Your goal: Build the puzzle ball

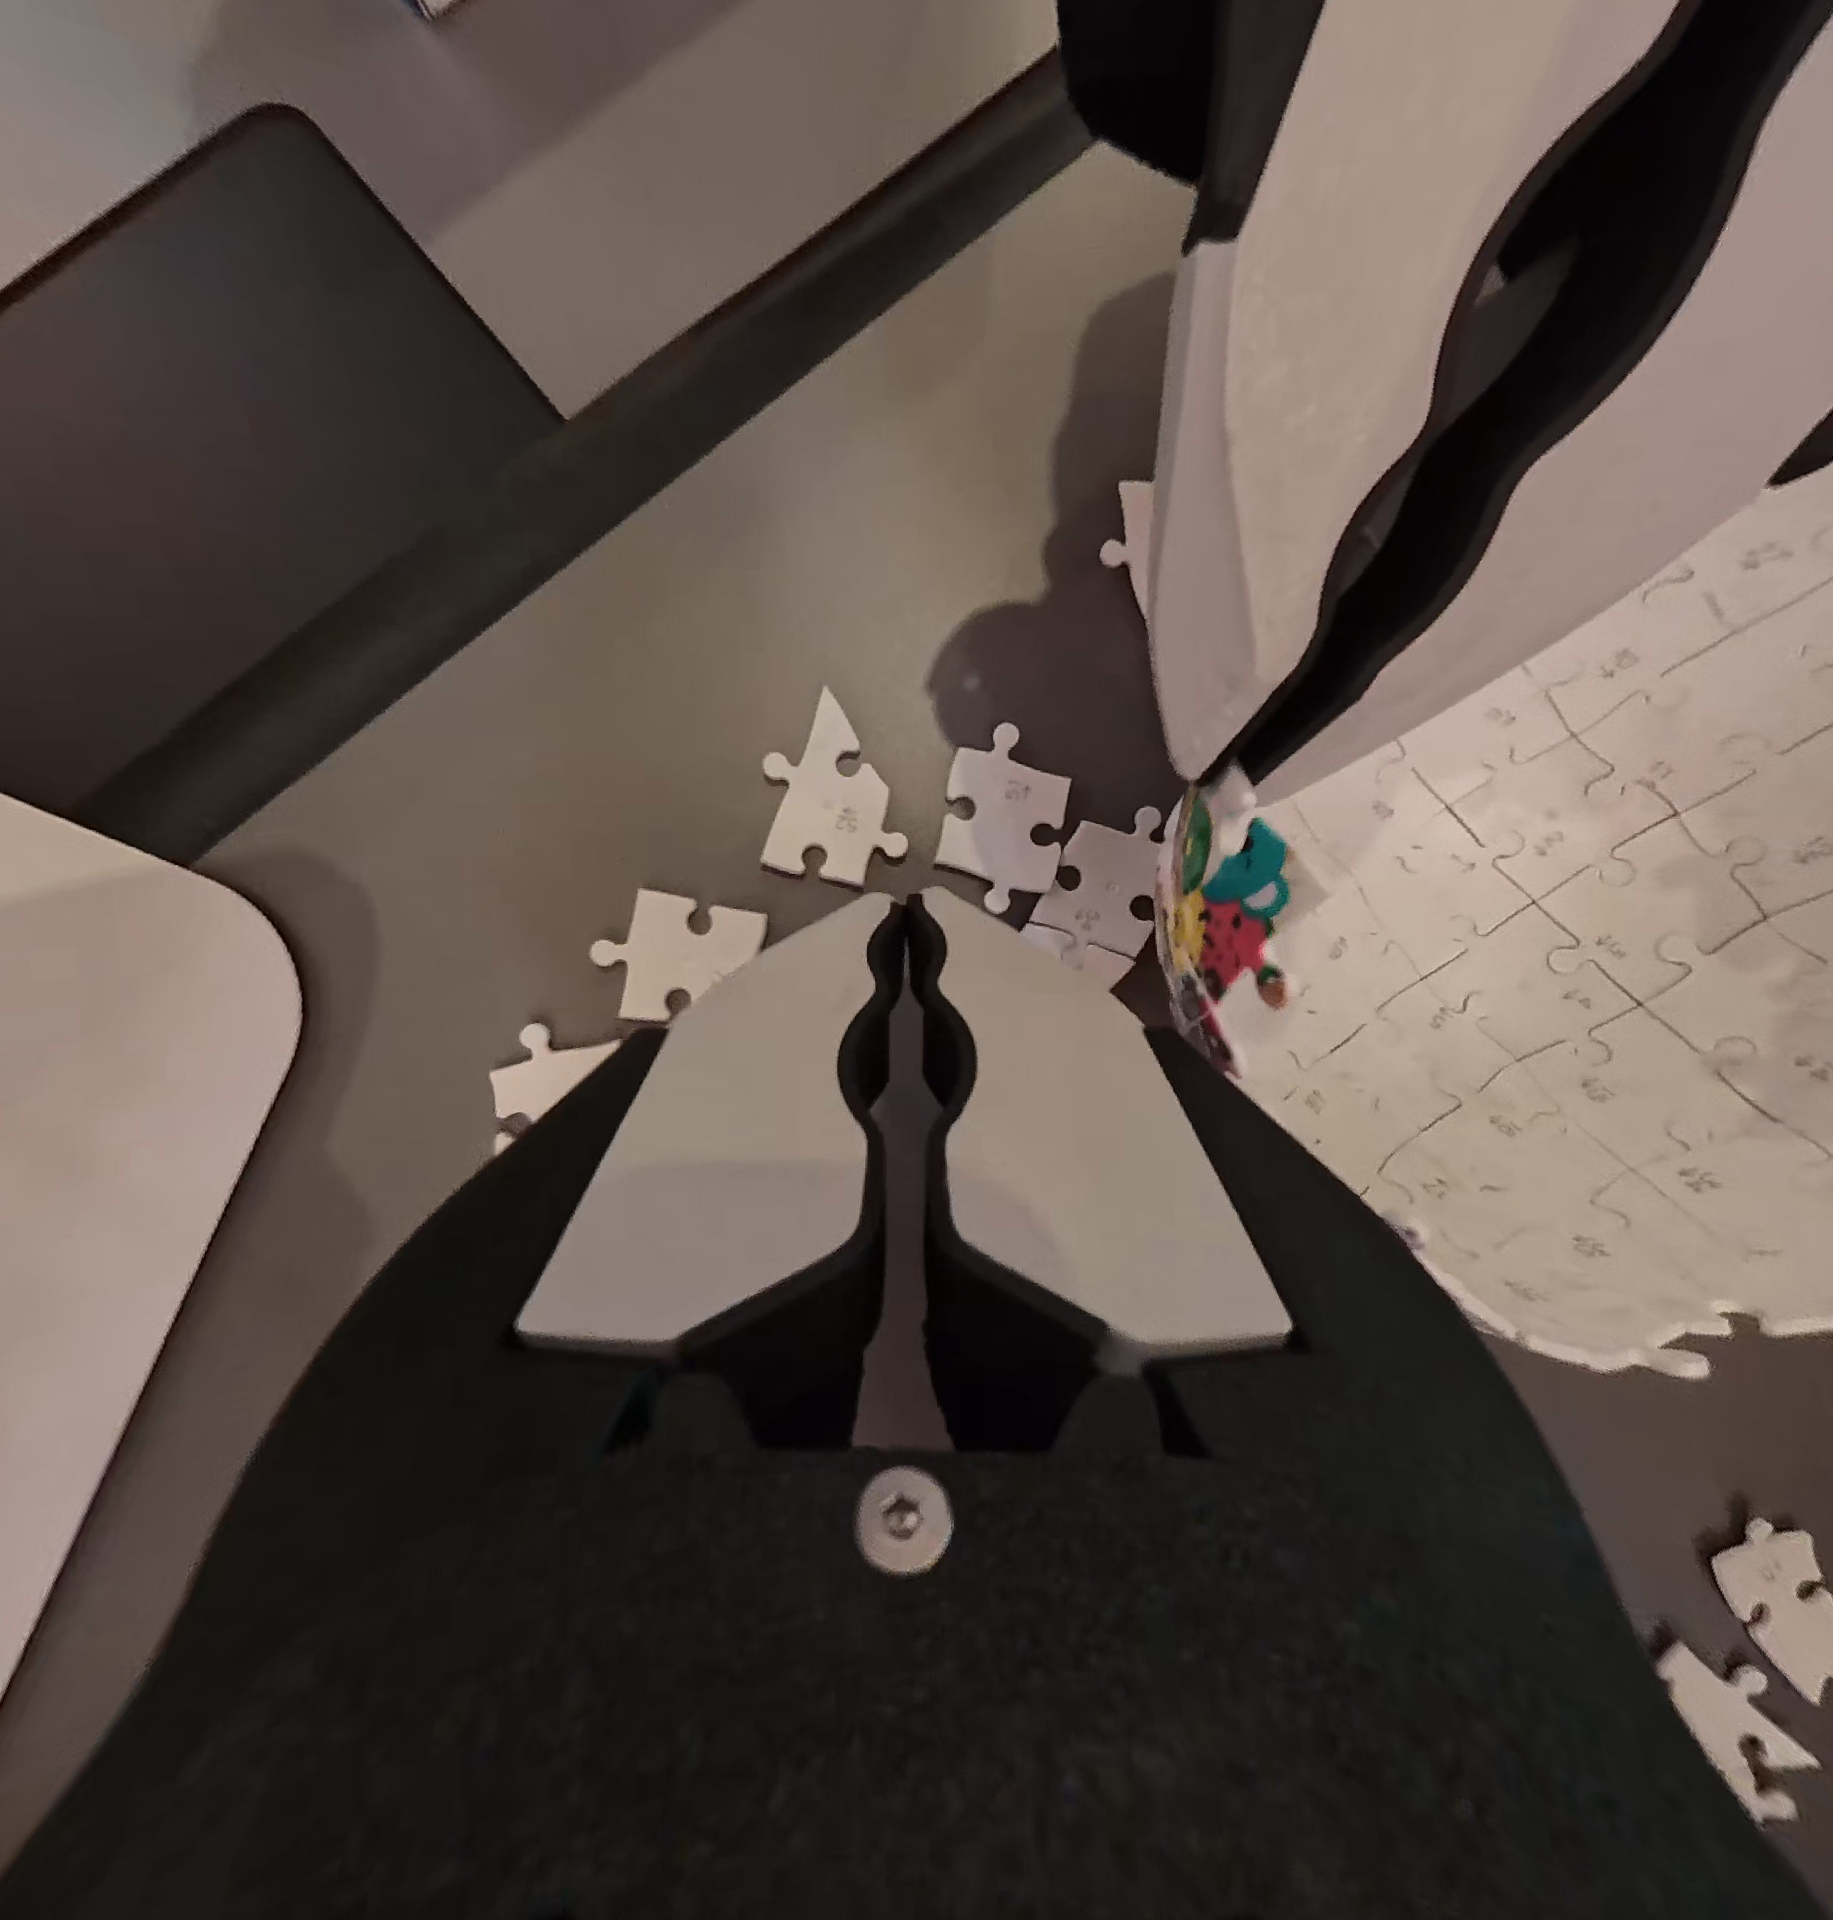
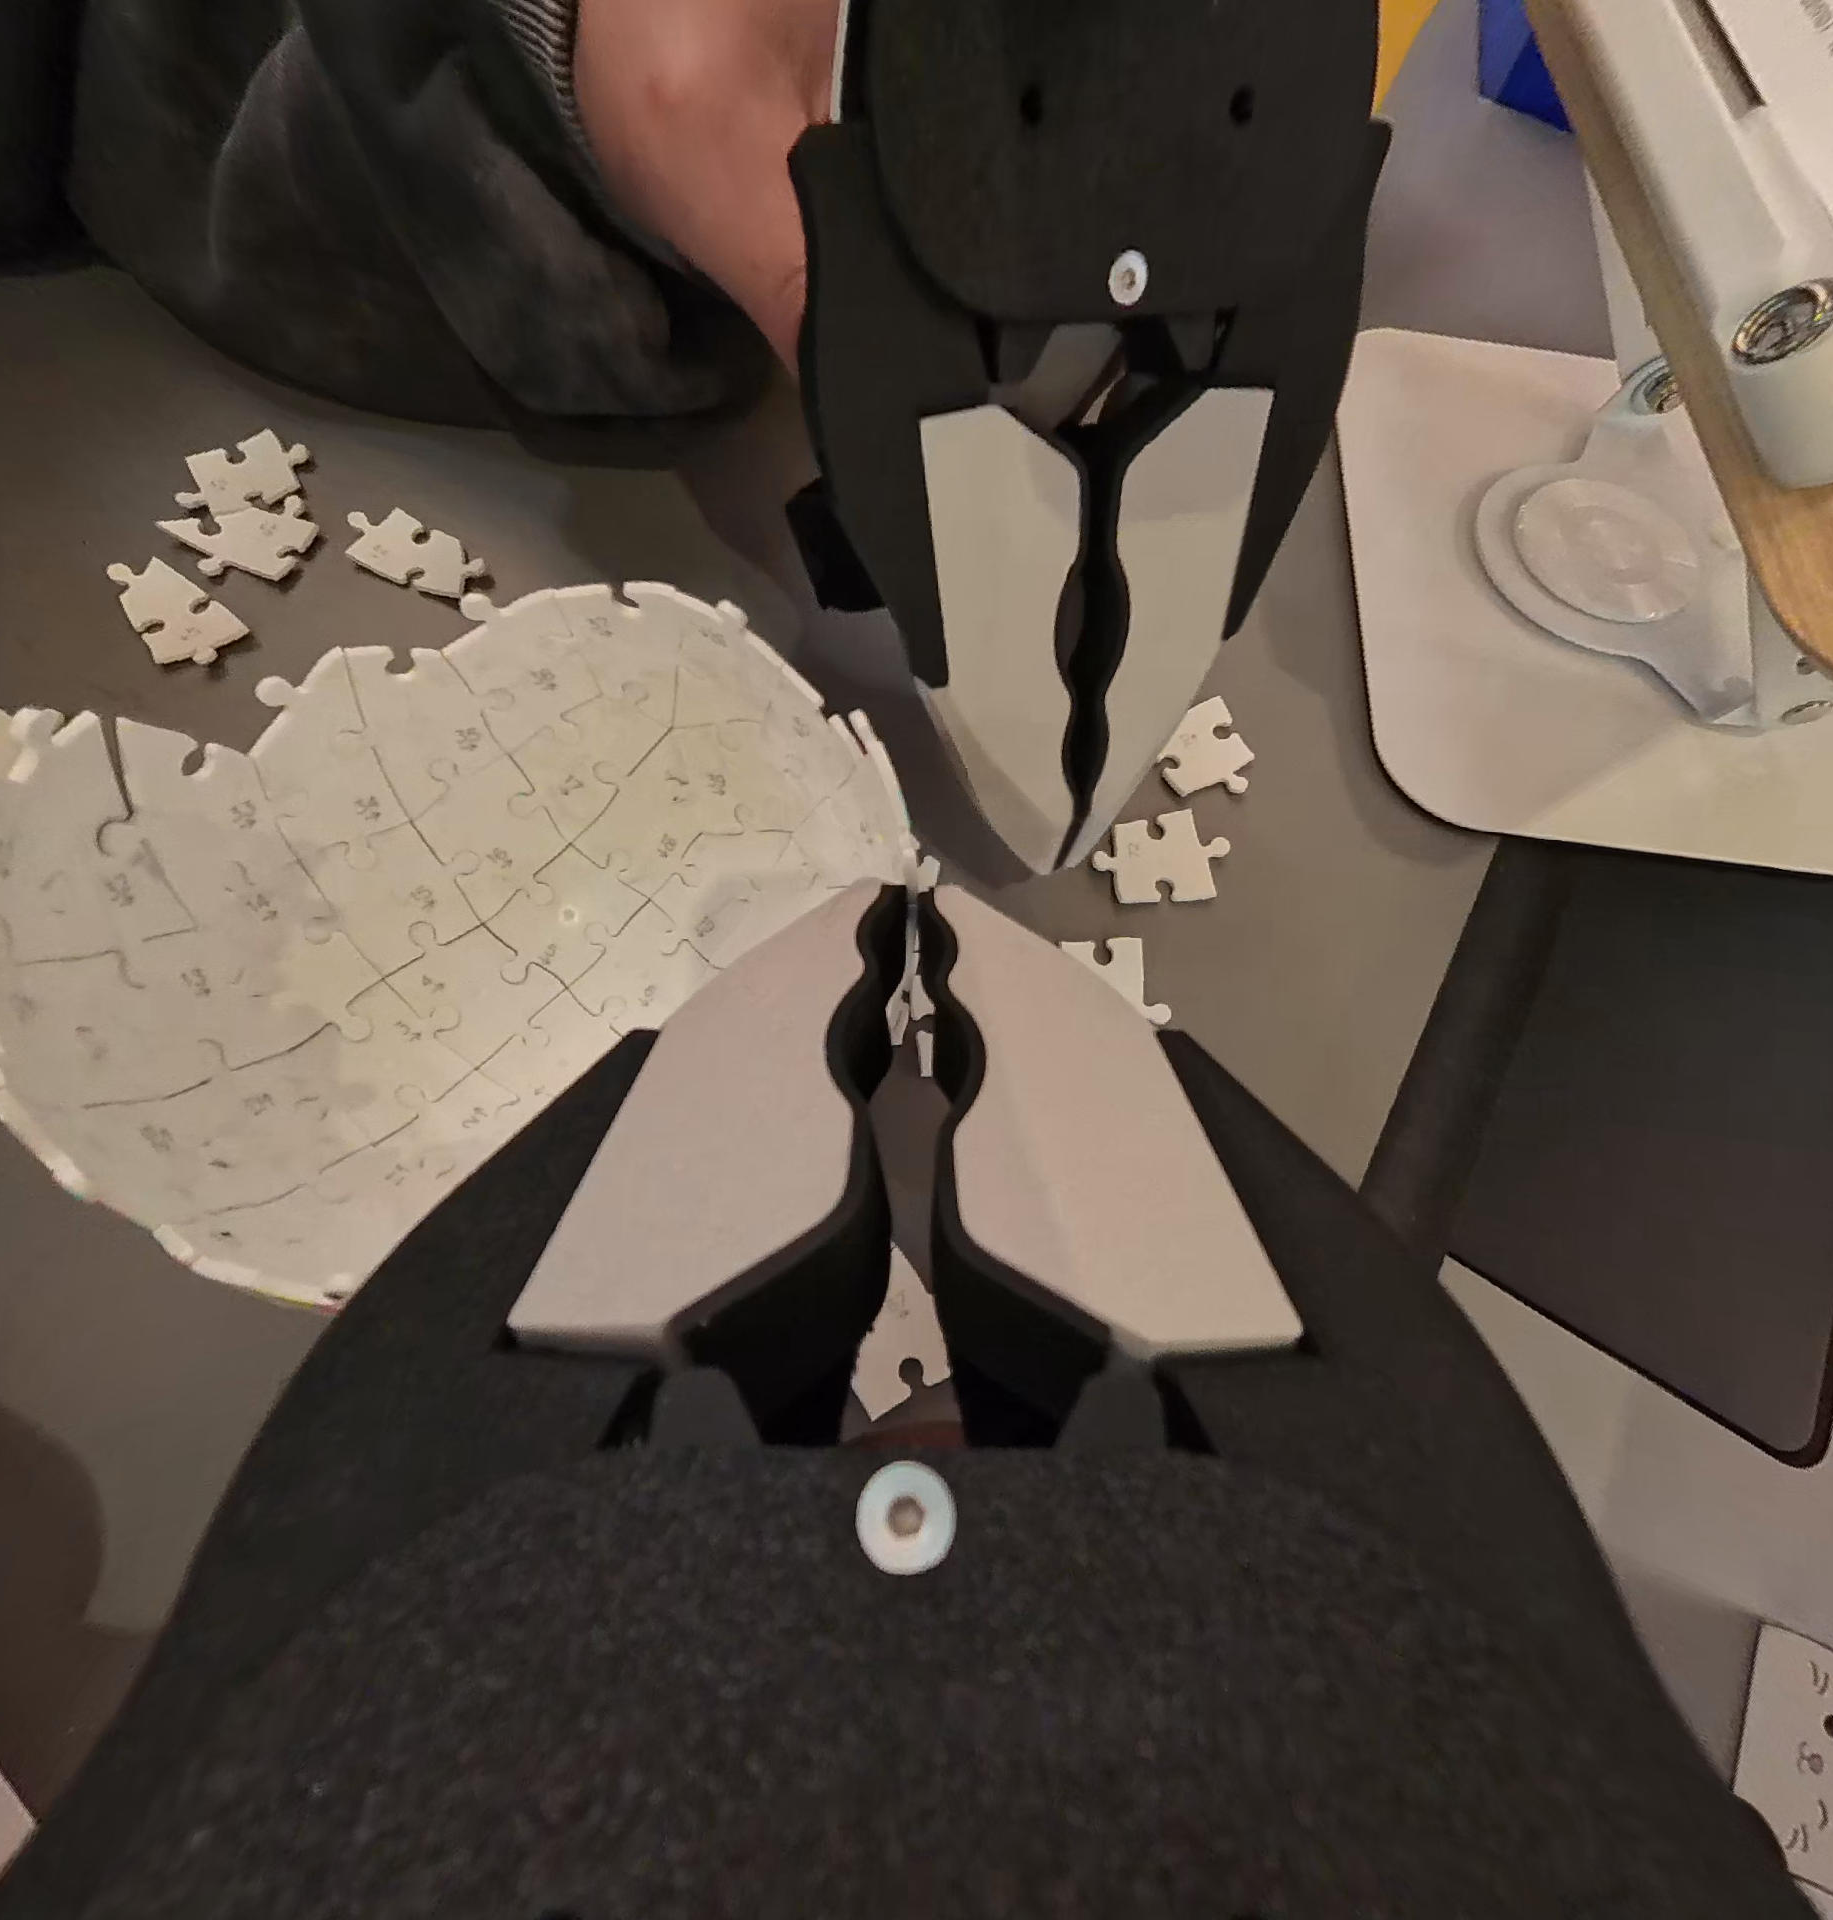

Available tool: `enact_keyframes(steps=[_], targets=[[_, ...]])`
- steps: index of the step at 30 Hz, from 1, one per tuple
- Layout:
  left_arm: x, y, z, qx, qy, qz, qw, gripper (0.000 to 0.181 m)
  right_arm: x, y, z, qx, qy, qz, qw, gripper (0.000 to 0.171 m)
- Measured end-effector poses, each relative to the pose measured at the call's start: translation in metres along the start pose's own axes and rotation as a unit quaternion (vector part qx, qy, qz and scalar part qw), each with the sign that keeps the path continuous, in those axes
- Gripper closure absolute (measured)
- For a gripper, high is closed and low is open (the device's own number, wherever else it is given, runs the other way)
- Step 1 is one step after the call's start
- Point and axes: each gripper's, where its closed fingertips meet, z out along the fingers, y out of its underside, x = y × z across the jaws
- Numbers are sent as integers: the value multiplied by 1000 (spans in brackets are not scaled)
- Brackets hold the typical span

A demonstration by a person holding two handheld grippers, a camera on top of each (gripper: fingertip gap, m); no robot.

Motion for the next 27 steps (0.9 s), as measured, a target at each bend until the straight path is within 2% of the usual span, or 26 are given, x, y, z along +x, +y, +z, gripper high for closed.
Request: enact_keyframes(steps=[5,27], targets=[[15,-2,4,16,59,-1,998,181,1,0,1,0,4,-3,1000,169],[21,-3,8,27,96,-9,995,181,5,-1,3,-6,19,-12,1000,169]])
